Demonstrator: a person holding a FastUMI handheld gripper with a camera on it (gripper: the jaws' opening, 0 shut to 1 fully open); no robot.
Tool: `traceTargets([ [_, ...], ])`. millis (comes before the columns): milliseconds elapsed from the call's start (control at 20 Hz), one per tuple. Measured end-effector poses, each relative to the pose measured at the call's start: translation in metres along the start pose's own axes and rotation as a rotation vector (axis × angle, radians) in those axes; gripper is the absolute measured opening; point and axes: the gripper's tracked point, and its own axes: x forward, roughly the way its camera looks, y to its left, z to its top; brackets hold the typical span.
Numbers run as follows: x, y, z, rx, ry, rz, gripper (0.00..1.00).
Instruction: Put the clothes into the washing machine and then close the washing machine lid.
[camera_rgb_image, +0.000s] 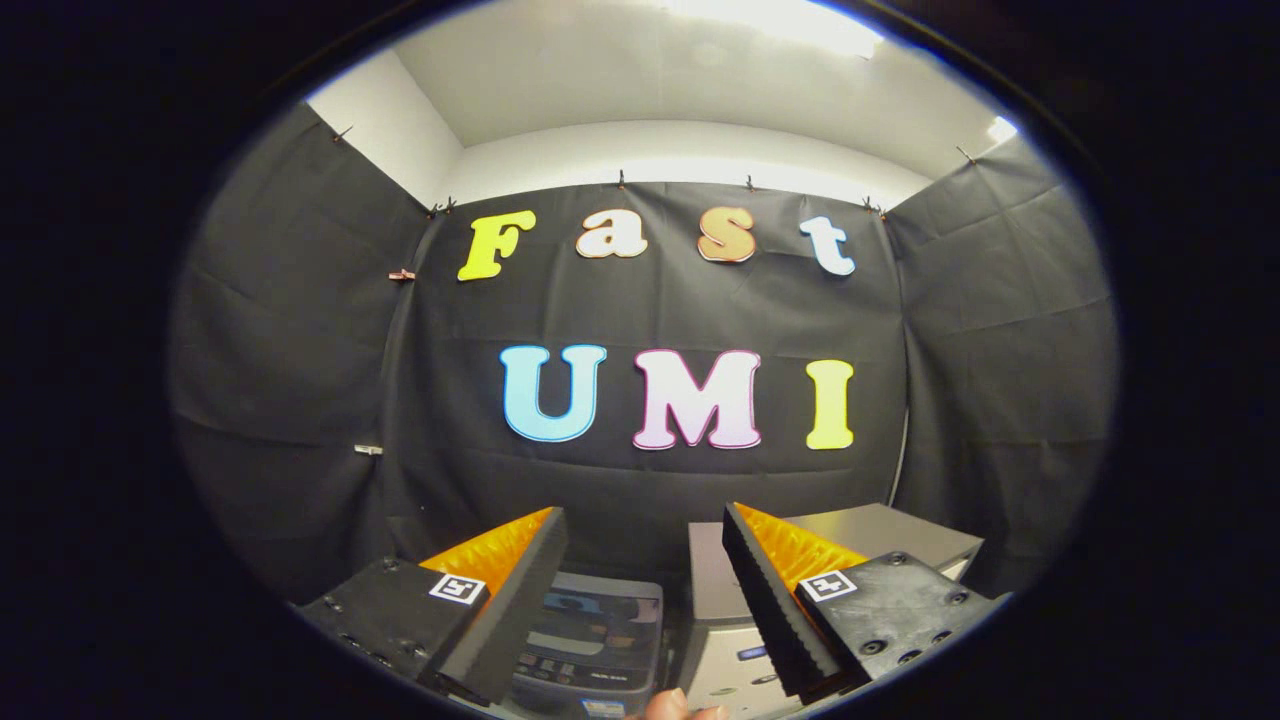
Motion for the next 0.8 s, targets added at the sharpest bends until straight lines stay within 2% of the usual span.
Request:
traceTargets([
  [200, -0.041, -0.021, 0.019, -0.012, -0.039, -0.031, 0.98],
  [350, -0.063, -0.035, 0.015, -0.02, -0.031, -0.056, 0.98],
  [800, -0.065, -0.017, -0.007, -0.006, 0.035, -0.031, 0.98],
])
